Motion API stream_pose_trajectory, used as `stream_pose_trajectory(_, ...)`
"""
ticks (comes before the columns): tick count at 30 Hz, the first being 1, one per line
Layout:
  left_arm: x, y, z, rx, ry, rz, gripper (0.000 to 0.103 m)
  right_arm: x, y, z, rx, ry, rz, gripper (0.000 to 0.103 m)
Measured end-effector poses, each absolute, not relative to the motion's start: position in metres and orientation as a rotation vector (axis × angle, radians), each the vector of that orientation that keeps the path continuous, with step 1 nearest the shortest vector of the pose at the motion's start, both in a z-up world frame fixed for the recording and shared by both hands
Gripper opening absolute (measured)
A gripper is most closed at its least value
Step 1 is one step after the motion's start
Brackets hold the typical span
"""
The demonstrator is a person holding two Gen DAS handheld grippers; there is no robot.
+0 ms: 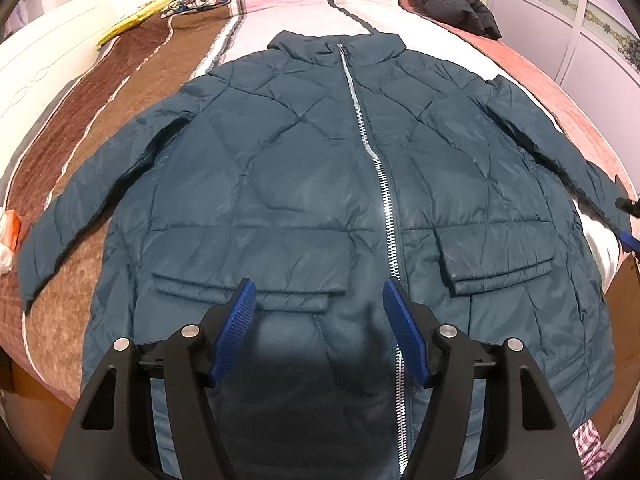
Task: Fold large clothes
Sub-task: 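Grasp the teal jacket's sleeve cuff with the right gripper and lift it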
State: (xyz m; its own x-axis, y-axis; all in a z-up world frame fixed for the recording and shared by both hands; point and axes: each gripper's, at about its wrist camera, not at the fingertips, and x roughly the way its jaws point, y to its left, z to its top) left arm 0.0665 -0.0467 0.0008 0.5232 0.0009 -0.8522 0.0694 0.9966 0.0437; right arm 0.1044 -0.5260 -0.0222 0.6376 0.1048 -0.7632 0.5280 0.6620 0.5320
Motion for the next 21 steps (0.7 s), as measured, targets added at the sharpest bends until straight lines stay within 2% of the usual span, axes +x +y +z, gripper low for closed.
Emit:
stream_pose_trajectory(10,0.075,-0.054,-0.002,0.093,1.03,-0.053,0.065,0.114,-0.581,-0.061,1.208,0.812,-0.375,0.054)
stream_pose_trajectory(13,0.077,-0.051,-0.004,0.087,1.037,-0.053,0.065,0.118,-0.59,-0.056,1.18,0.775,-0.433,0.036)
stream_pose_trajectory(15,0.078,-0.049,-0.005,0.082,1.04,-0.05,0.065,0.121,-0.594,-0.05,1.127,0.768,-0.462,0.013)
stream_pose_trajectory(18,0.079,-0.043,-0.007,0.069,1.04,-0.045,0.065,0.126,-0.589,-0.025,0.995,0.731,-0.48,0.007)
stream_pose_trajectory(21,0.081,-0.035,-0.007,0.049,1.035,-0.037,0.065,0.139,-0.564,0.014,0.788,0.684,-0.472,0.006)
